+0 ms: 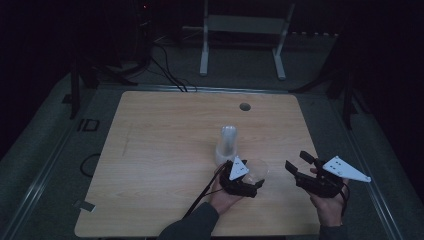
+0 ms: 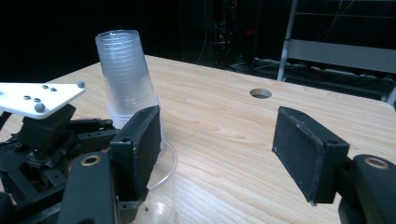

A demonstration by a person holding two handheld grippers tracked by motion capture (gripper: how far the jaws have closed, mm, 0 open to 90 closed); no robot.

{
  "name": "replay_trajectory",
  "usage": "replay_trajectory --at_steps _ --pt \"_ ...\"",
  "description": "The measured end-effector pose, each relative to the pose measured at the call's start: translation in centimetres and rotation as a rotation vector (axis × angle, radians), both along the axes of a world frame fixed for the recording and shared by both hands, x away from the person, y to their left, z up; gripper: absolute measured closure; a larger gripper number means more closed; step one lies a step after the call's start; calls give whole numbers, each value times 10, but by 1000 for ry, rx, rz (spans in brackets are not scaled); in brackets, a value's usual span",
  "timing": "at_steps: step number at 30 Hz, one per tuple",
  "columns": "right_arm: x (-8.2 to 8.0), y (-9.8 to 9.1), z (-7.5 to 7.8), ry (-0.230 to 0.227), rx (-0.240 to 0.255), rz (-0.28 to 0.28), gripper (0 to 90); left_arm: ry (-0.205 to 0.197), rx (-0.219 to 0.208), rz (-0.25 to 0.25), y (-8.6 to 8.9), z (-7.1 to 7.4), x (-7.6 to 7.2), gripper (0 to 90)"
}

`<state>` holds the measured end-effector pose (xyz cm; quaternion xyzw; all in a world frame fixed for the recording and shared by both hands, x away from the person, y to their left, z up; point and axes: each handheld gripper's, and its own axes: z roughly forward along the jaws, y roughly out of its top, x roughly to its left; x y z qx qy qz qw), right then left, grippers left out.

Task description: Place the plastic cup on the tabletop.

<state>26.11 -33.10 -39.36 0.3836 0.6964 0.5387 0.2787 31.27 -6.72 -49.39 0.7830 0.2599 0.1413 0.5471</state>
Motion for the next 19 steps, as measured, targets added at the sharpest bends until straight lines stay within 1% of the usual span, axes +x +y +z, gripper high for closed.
replay_trajectory --at_steps 9,15,19 --pt "0 -1 0 -1 0 -2 321 -10 0 -3 9 0 -6 113" --pt "0 -2 0 2 3 -6 320 0 -20 -1 19 0 -9 121" --pt "0 -2 0 0 1 -6 319 -15 -6 4 23 0 -13 124"
